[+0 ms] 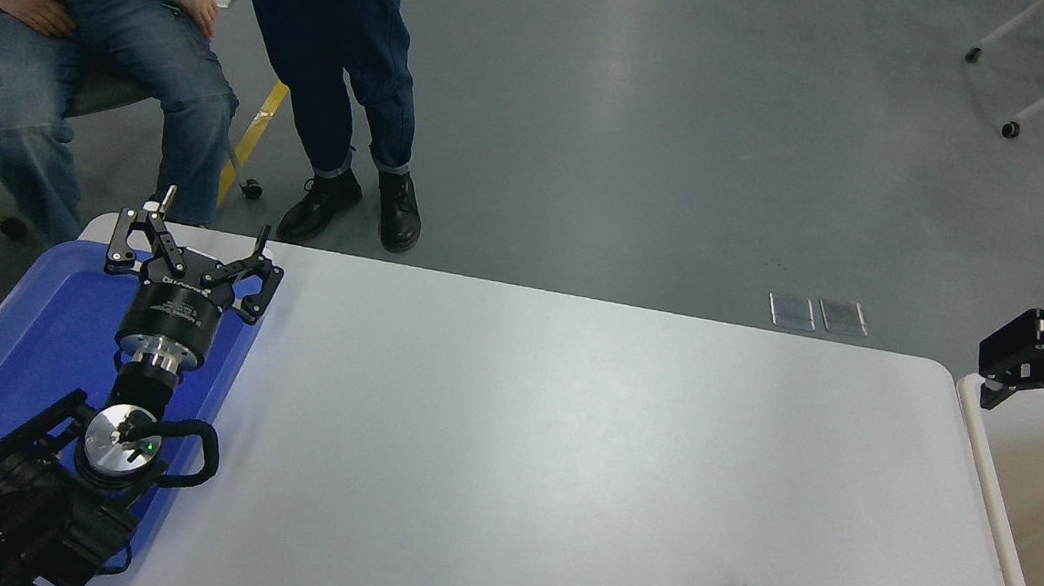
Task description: Pick up foil plate and place in dustbin
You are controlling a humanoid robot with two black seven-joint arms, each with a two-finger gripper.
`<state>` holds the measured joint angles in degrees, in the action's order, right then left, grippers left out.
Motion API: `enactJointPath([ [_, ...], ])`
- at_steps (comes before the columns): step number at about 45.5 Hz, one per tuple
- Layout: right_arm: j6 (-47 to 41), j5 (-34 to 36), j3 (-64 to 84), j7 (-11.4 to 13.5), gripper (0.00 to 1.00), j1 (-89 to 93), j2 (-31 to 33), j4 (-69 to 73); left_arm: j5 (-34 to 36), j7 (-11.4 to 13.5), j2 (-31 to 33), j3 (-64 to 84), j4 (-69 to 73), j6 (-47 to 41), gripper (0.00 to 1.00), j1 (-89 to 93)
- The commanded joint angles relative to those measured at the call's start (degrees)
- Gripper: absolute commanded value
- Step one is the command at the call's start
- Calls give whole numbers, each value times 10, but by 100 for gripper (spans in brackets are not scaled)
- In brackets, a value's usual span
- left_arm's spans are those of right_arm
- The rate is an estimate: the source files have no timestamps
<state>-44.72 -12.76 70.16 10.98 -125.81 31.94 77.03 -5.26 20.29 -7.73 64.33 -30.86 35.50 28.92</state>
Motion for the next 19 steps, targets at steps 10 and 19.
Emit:
enactJointPath([
  [10,-3,5,-30,-1,100,-35,-65,12,0,0,0,0,0,0,100,0],
  [19,-3,12,-22,0,100,-30,-65,10,0,0,0,0,-1,0,100,0],
])
